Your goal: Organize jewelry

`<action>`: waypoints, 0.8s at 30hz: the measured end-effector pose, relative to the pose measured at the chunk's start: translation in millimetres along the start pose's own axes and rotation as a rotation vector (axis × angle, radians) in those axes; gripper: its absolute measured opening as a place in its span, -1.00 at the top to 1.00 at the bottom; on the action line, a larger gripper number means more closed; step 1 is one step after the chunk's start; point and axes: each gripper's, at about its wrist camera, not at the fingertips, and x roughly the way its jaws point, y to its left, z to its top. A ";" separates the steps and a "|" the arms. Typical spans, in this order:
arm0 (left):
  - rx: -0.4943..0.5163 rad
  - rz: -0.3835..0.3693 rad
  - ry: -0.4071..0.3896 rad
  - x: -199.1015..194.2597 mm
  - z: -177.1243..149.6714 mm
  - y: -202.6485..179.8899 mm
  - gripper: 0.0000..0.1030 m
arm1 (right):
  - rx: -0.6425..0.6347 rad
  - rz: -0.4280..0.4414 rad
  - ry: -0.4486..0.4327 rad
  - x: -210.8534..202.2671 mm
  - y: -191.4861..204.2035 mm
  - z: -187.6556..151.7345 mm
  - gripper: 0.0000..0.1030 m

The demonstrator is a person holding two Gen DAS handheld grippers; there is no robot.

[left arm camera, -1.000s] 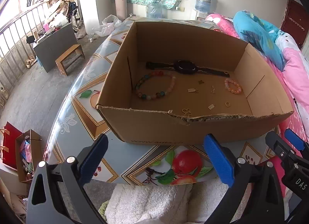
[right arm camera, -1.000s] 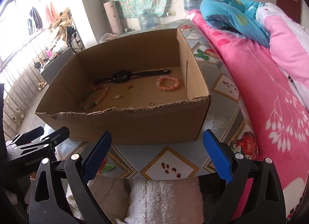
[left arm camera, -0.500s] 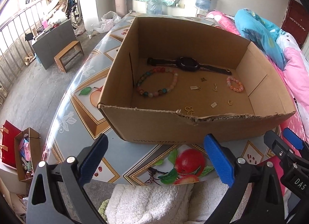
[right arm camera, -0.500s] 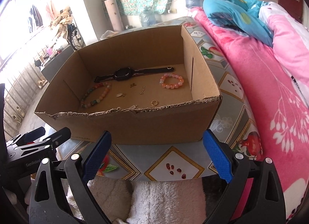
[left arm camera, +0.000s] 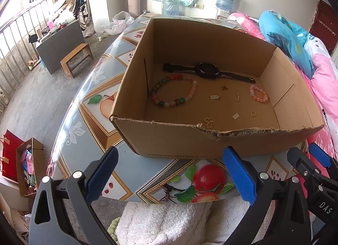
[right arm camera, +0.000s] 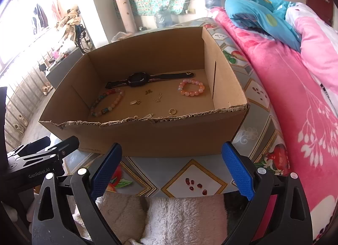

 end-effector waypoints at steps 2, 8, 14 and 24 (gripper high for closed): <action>0.001 0.000 0.002 -0.1 0.1 -0.3 -0.89 | 0.000 -0.002 0.001 0.7 -0.2 -0.1 -0.77; 0.005 0.000 0.003 -0.3 -0.4 -1.8 -0.89 | 0.002 -0.001 0.001 0.1 -1.0 0.1 -0.77; 0.004 -0.001 0.004 -0.7 -1.6 -3.3 -0.89 | 0.007 0.004 -0.002 0.6 -1.0 1.2 -0.77; 0.008 -0.001 0.008 -0.9 -3.8 -5.8 -0.89 | 0.003 0.011 0.004 0.4 2.5 2.0 -0.77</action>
